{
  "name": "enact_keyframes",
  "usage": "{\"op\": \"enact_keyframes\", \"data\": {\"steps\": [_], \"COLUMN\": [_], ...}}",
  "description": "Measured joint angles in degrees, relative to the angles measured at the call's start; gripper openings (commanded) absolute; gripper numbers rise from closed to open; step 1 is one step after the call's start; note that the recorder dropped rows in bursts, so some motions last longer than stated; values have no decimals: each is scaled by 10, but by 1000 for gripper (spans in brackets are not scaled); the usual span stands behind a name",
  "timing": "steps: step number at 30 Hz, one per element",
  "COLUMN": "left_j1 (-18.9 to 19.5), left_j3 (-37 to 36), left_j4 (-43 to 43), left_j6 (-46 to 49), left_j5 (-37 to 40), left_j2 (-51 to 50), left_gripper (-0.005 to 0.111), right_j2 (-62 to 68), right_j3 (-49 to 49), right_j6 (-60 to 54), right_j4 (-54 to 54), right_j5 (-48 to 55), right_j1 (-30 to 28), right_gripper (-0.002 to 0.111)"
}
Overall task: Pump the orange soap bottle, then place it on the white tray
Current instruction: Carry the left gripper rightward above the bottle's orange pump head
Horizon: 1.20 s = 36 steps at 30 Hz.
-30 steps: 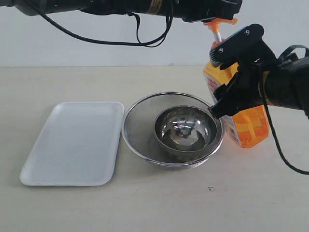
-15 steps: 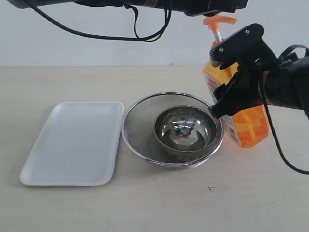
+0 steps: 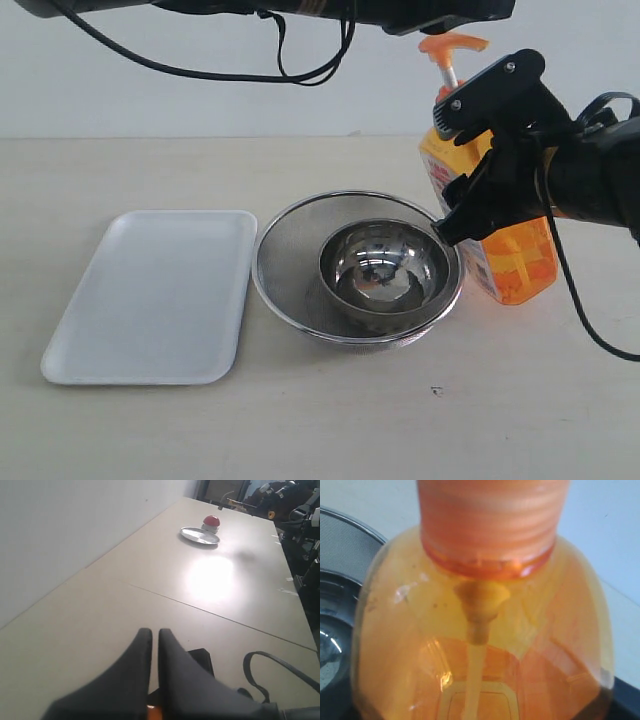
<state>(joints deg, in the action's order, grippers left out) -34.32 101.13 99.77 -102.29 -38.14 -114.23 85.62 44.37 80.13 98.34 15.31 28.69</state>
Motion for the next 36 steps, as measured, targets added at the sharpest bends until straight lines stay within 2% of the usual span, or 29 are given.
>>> {"op": "enact_keyframes", "data": {"steps": [10, 15, 24, 29, 36], "left_j1": [0, 0, 0, 0, -3], "left_j3": [-13, -29, -29, -29, -29], "left_j4": [1, 4, 4, 4, 6], "left_j6": [27, 8, 216, 402, 589], "left_j5": [-4, 46, 74, 85, 182], "left_j2": [3, 14, 55, 72, 73], "left_gripper": [5, 5, 5, 5, 5], "right_j2": [0, 0, 0, 0, 0], "right_j3": [0, 0, 0, 0, 0], "right_j6": [-1, -2, -2, -2, -2], "right_j4": [0, 0, 0, 0, 0], "right_j5": [0, 0, 0, 0, -1], "right_j1": [0, 0, 0, 0, 0], "right_gripper": [0, 0, 0, 0, 0]}}
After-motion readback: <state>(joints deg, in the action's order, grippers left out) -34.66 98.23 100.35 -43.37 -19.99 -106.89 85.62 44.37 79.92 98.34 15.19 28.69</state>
